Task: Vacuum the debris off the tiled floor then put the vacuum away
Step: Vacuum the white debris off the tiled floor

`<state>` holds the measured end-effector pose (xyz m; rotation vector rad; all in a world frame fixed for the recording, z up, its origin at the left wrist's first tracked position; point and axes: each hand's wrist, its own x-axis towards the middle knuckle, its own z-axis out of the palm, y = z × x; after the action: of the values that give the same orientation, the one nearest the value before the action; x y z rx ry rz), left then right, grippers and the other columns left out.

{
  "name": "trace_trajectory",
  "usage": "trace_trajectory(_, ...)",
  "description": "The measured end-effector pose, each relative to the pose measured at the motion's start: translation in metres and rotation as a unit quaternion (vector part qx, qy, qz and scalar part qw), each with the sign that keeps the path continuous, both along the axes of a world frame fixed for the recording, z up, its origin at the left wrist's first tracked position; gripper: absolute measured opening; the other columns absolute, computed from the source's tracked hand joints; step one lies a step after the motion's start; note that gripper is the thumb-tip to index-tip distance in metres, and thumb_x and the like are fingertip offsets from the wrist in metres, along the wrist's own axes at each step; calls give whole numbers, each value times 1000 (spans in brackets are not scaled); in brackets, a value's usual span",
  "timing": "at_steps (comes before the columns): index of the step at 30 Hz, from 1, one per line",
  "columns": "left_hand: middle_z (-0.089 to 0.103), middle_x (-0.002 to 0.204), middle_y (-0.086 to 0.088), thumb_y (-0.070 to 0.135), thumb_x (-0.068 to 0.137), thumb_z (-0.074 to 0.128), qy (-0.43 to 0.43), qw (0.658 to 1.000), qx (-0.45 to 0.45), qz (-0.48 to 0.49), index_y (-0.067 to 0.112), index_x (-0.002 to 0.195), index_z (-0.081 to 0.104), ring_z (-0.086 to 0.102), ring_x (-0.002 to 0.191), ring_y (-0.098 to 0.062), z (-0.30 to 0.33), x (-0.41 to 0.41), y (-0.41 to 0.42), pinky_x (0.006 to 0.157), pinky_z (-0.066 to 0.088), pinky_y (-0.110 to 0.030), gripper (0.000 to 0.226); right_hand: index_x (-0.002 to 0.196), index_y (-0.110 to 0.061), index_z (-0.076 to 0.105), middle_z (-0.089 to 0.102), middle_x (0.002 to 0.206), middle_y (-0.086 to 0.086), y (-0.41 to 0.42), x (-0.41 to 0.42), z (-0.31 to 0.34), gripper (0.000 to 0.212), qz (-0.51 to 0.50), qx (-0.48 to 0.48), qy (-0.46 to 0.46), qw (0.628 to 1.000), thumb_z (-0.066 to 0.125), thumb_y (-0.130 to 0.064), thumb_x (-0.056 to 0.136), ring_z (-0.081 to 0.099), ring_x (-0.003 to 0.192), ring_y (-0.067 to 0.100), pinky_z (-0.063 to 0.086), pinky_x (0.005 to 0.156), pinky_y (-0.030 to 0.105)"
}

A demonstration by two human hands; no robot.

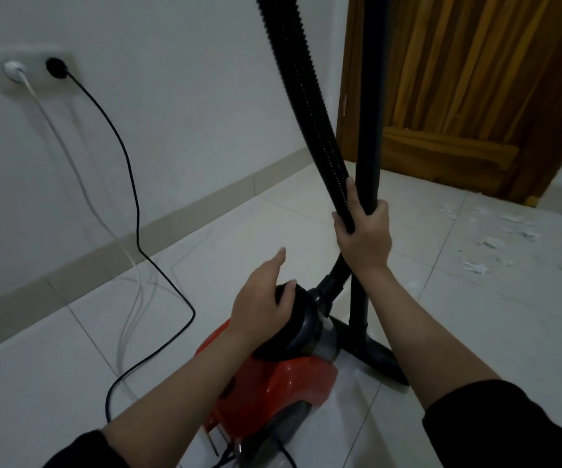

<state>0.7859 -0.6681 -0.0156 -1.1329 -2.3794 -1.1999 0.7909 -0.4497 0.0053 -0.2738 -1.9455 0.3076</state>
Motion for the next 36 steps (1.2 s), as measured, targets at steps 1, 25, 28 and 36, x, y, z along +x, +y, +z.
trace_trajectory(1, 49, 144, -9, 28, 92, 53, 0, 999, 36, -4, 7, 148, 31, 48, 130, -19, 22, -1, 7, 107, 38, -28, 63, 152, -37, 23, 53, 97, 25, 0, 0, 1, 89, 6, -1, -1, 1000, 77, -15, 84, 54, 71, 34, 56, 50, 39)
trace_trajectory(25, 40, 138, -17, 4, 95, 51, 122, 950, 284, 50, -7, 149, 6, 39, 104, 16, 431, -51, 98, 84, 28, 7, 71, 152, -16, 5, 51, 112, 22, 30, -31, 258, 61, 74, -143, 35, 986, 41, -24, 104, 50, 76, 22, 45, 62, 28)
trace_trajectory(28, 48, 121, -5, 11, 95, 52, 124, 956, 259, 56, 0, 150, 20, 41, 95, 22, 491, -47, 97, 81, 33, 4, 65, 152, -19, 5, 49, 124, 25, 31, -26, 337, 61, 65, -179, 27, 981, 43, -20, 104, 54, 84, 27, 44, 66, 28)
trace_trajectory(36, 63, 120, -4, 27, 93, 60, 51, 997, 40, -30, 18, 142, 44, 56, 105, -8, 636, -17, 87, 83, 38, -7, 53, 157, -15, -1, 20, 156, -12, 1, 15, 490, 64, 126, -303, -7, 945, 36, -27, 106, 21, 142, -2, 17, 110, 3)
